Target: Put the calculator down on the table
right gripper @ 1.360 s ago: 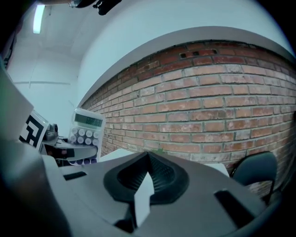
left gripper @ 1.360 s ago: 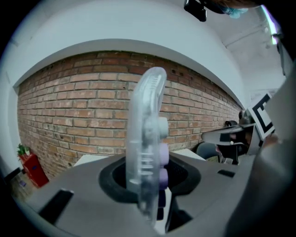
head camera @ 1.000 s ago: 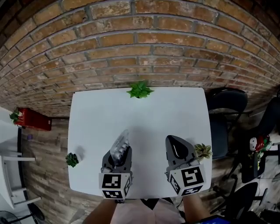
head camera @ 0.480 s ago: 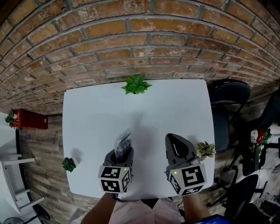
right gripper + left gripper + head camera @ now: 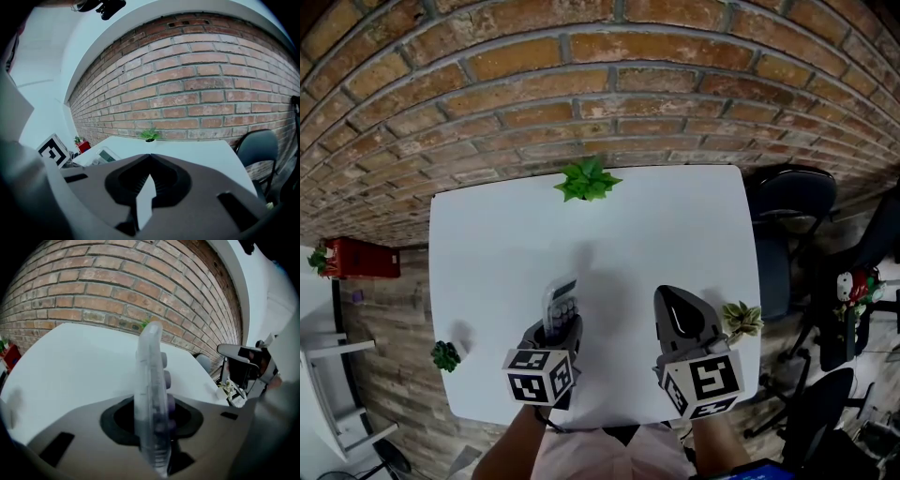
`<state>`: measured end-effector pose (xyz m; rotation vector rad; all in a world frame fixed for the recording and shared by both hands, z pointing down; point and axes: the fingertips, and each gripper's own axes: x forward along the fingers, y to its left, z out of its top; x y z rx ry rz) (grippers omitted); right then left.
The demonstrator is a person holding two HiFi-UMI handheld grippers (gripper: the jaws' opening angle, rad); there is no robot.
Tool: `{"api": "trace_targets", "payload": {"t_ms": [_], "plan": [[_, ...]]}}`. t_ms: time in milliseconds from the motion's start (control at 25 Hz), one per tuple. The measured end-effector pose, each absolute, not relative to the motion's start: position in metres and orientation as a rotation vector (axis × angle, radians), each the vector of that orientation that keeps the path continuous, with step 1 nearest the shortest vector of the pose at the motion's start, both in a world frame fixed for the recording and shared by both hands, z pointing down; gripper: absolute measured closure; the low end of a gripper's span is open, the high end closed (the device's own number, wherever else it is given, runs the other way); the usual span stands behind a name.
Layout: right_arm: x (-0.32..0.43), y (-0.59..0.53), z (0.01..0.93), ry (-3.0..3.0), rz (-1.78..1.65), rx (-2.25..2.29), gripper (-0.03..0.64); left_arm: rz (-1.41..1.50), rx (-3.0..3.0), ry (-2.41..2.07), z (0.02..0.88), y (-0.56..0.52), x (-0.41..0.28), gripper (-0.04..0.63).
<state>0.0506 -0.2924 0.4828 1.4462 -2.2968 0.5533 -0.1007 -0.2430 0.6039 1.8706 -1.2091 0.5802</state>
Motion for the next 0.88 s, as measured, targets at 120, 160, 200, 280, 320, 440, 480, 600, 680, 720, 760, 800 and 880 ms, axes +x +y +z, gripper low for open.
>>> {"api": "trace_targets", "payload": {"t_ms": [120,160,200,280,320,440,480,600,680,720,760,800,880], "plan": [[0.050,-0.292,0.484,-2.296,0.554,1.444,0.615,0.566,1.868,-1.204,0.605,-0.246,-0.100,0.456],[0.051,-0.291,0.484,-2.294,0.557,1.445,0.615,0.568,1.869,-1.205,0.605,-0.247,-0.100,0.453],[0.051,-0.291,0.484,-2.293,0.557,1.445,0.615,0.571,1.870,-1.206,0.606,-0.248,-0.100,0.448],[0.051,-0.291,0.483,-2.296,0.552,1.442,0.615,0.576,1.868,-1.209,0.608,-0.248,-0.101,0.429],[0.051,-0.291,0.482,-2.297,0.551,1.442,0.615,0.576,1.866,-1.206,0.609,-0.248,-0.101,0.415],[0.053,-0.290,0.482,-2.298,0.552,1.447,0.615,0.589,1.866,-1.197,0.612,-0.246,-0.100,0.395],[0.053,-0.290,0.482,-2.297,0.554,1.448,0.615,0.600,1.869,-1.198,0.613,-0.246,-0.099,0.387],[0.054,-0.288,0.484,-2.289,0.565,1.456,0.615,0.632,1.886,-1.209,0.613,-0.246,-0.099,0.372],[0.055,-0.287,0.484,-2.288,0.567,1.457,0.615,0.652,1.899,-1.217,0.613,-0.248,-0.099,0.352],[0.055,-0.287,0.483,-2.288,0.566,1.457,0.615,0.656,1.901,-1.219,0.613,-0.248,-0.100,0.340],[0.055,-0.287,0.483,-2.289,0.564,1.456,0.615,0.657,1.901,-1.221,0.614,-0.249,-0.100,0.330],[0.055,-0.288,0.483,-2.290,0.563,1.455,0.615,0.655,1.899,-1.223,0.614,-0.249,-0.101,0.321],[0.055,-0.288,0.483,-2.289,0.562,1.457,0.615,0.651,1.893,-1.229,0.615,-0.250,-0.103,0.304]]}}
